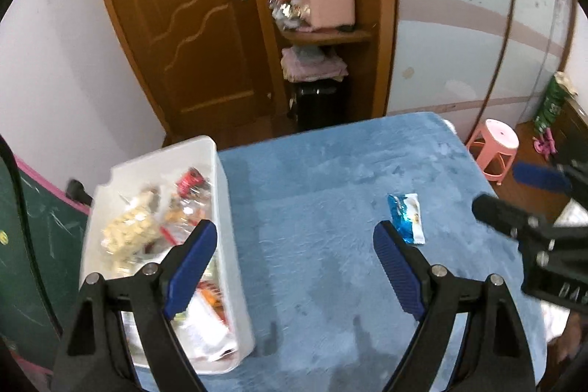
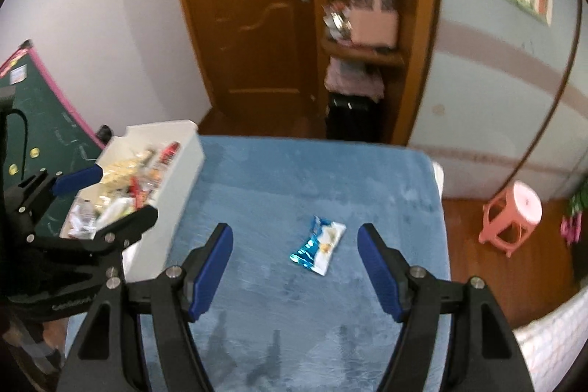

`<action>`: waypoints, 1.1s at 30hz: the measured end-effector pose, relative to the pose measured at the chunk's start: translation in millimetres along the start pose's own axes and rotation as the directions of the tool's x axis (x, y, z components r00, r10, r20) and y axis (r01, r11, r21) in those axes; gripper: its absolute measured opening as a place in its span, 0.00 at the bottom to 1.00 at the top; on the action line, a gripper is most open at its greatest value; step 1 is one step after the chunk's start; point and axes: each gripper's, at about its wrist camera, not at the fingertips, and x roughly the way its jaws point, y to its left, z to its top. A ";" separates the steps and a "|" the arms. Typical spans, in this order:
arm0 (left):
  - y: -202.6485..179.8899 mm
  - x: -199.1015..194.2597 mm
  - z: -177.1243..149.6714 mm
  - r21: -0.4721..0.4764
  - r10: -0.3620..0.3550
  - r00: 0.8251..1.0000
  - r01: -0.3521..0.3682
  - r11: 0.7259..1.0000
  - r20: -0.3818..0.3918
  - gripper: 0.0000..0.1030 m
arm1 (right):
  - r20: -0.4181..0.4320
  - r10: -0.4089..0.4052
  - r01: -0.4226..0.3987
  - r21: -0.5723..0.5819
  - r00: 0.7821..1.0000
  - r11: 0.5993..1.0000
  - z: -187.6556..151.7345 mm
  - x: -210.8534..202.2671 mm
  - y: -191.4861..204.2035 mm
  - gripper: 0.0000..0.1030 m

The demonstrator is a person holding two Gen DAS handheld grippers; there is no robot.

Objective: Organize snacks
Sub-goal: 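Move right gripper to the blue-white wrapped candy on the table, then close right gripper on the blue-white wrapped candy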

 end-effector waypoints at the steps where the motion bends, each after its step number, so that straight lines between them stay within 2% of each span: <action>1: 0.1 9.4 -0.1 -0.016 -0.004 1.000 0.004 1.000 -0.014 0.84 | -0.018 -0.008 0.008 0.015 1.000 1.000 -2.6 14.1 -5.7 0.69; 10: 8.1 90.2 -4.1 -0.151 -0.003 0.992 -0.016 0.988 -0.123 0.84 | -0.132 -0.032 0.044 0.090 0.991 0.995 -24.4 101.5 -31.3 0.69; 16: 8.4 123.6 -11.4 -0.153 0.009 0.985 -0.036 0.988 -0.170 0.84 | -0.201 0.019 0.017 0.173 0.979 0.985 -37.2 149.4 -43.1 0.69; 23: 4.4 139.7 -16.4 -0.135 0.012 0.980 -0.039 0.990 -0.196 0.84 | -0.222 0.029 0.015 0.195 0.975 0.981 -45.4 175.5 -41.7 0.65; 24: 4.6 140.4 -16.4 -0.134 0.010 0.980 -0.037 0.990 -0.197 0.84 | -0.216 0.020 0.020 0.183 0.976 0.983 -44.4 176.2 -39.1 0.63; 26: 4.4 141.9 -16.6 -0.134 0.007 0.980 -0.034 0.990 -0.198 0.84 | -0.205 0.000 0.033 0.154 0.979 0.988 -44.0 176.5 -34.8 0.53; 27: 4.2 141.8 -16.1 -0.134 0.007 0.980 -0.034 0.990 -0.199 0.84 | -0.192 0.007 0.021 0.144 0.981 0.989 -43.4 175.5 -33.4 0.41; 28: 4.1 142.0 -16.1 -0.135 0.007 0.980 -0.035 0.990 -0.201 0.84 | -0.190 0.017 0.010 0.142 0.982 0.990 -43.3 175.0 -32.7 0.38; 30: 5.3 141.2 -16.5 -0.140 0.000 0.979 -0.029 0.990 -0.205 0.84 | -0.183 0.019 0.006 0.137 0.983 0.991 -44.9 172.8 -31.4 0.36; 31: 5.9 140.3 -16.9 -0.142 -0.003 0.979 -0.027 0.989 -0.206 0.84 | -0.181 0.026 -0.001 0.138 0.983 0.990 -45.7 171.6 -32.0 0.32; 33: 6.0 136.0 -18.4 -0.142 -0.005 0.978 -0.025 0.990 -0.208 0.84 | -0.179 0.074 -0.045 0.159 0.981 0.986 -48.1 166.6 -33.7 0.31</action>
